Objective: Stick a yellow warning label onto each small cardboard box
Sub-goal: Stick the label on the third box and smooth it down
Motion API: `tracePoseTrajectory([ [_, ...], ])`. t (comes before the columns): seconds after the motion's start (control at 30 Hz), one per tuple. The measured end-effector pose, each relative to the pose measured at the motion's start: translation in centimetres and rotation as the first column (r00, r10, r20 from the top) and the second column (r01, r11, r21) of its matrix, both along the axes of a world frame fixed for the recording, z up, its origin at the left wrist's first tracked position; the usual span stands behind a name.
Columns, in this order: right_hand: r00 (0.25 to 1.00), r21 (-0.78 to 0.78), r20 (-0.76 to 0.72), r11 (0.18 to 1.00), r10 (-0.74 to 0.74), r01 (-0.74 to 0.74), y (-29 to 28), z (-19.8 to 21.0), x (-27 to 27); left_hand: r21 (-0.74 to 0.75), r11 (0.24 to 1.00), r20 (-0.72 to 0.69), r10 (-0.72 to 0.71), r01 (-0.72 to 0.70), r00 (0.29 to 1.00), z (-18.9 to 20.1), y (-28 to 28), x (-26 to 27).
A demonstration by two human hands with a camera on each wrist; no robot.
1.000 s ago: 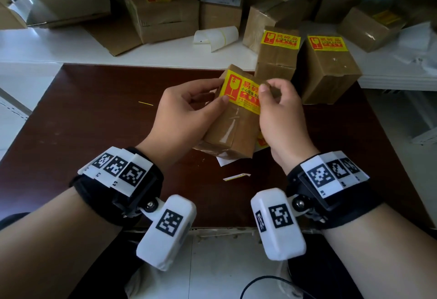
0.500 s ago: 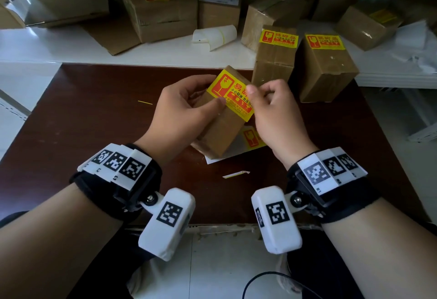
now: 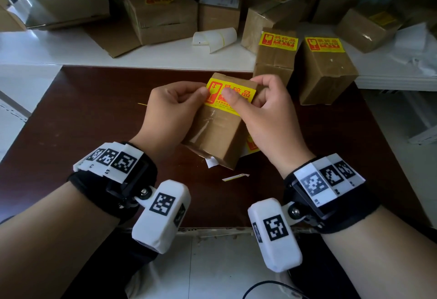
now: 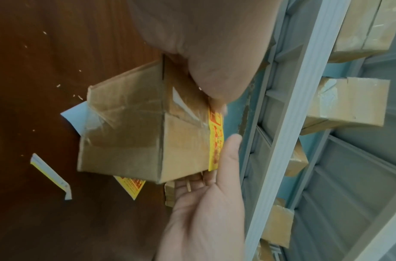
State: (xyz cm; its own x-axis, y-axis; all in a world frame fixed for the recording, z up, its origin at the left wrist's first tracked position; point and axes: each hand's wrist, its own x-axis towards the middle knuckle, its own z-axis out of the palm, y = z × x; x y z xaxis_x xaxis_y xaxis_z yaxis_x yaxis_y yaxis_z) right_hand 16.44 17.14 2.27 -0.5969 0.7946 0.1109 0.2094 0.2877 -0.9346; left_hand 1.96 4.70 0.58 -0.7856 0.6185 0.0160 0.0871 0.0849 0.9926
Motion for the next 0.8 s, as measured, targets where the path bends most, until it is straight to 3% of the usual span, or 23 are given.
tracePoseTrajectory([
  [0.13, 0.998, 0.015, -0.003, 0.998, -0.058, 0.058, 0.6, -0.5, -0.1, 0.033, 0.997, -0.011, -0.075, 0.075, 0.997, 0.1, -0.1, 0.8],
  [0.27, 0.996, -0.079, -0.044, 0.994, -0.077, 0.074, 0.8, -0.4, -0.1, 0.071, 0.997, -0.013, -0.035, 0.036, 0.999, -0.1, 0.1, 0.8],
  [0.53, 0.997, 0.008, -0.008, 0.997, -0.075, 0.075, 0.8, -0.4, 0.1, 0.087, 0.996, -0.043, -0.01, 0.013, 0.999, -0.4, 0.4, 0.5],
  [0.8, 0.996, -0.055, -0.043, 0.996, -0.072, 0.07, 1.1, -0.8, -0.2, 0.123, 0.992, 0.057, -0.042, 0.034, 0.997, -0.3, 0.4, 0.7],
])
